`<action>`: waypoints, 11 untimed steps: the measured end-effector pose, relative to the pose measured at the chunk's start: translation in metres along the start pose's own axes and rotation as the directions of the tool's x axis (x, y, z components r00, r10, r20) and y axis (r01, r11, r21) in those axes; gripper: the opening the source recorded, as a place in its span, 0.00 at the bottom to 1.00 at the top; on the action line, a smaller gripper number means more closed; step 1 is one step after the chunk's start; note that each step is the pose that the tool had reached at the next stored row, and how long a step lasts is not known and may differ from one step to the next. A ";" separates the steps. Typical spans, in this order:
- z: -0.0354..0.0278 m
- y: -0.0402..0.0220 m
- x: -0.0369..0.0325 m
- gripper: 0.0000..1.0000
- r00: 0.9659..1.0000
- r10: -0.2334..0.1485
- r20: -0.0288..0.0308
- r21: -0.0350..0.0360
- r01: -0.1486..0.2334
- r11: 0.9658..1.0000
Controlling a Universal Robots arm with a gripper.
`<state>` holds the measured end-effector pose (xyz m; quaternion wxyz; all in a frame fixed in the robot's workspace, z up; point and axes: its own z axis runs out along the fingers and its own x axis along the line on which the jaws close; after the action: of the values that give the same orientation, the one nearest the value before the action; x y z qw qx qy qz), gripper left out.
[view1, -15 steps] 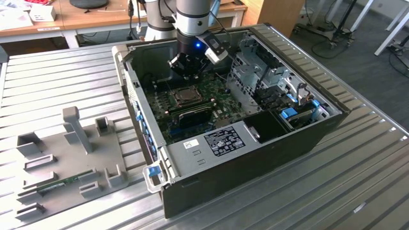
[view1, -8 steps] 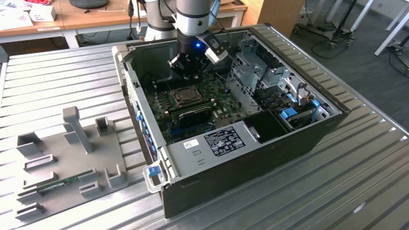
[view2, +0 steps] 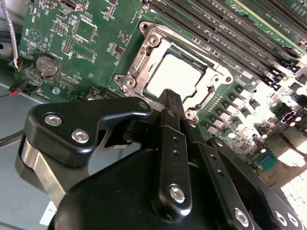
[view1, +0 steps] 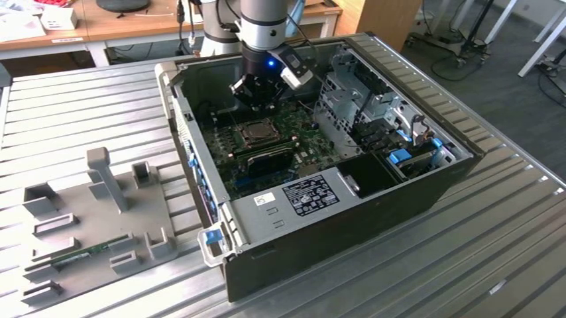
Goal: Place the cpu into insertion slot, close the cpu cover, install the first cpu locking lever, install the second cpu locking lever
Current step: 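Close the cpu cover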
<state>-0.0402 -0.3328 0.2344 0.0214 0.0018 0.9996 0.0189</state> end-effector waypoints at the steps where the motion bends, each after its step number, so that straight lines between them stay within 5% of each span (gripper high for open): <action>1: 0.0000 0.0000 0.0000 0.10 1.000 0.000 0.000 0.000 0.000 1.000; 6: -0.0001 -0.0006 0.0016 0.10 1.000 0.000 0.000 0.000 0.000 1.000; 11: -0.0005 -0.0020 0.0106 0.10 1.000 0.000 0.000 0.000 0.000 1.000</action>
<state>-0.0508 -0.3348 0.2343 0.0214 0.0018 0.9996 0.0189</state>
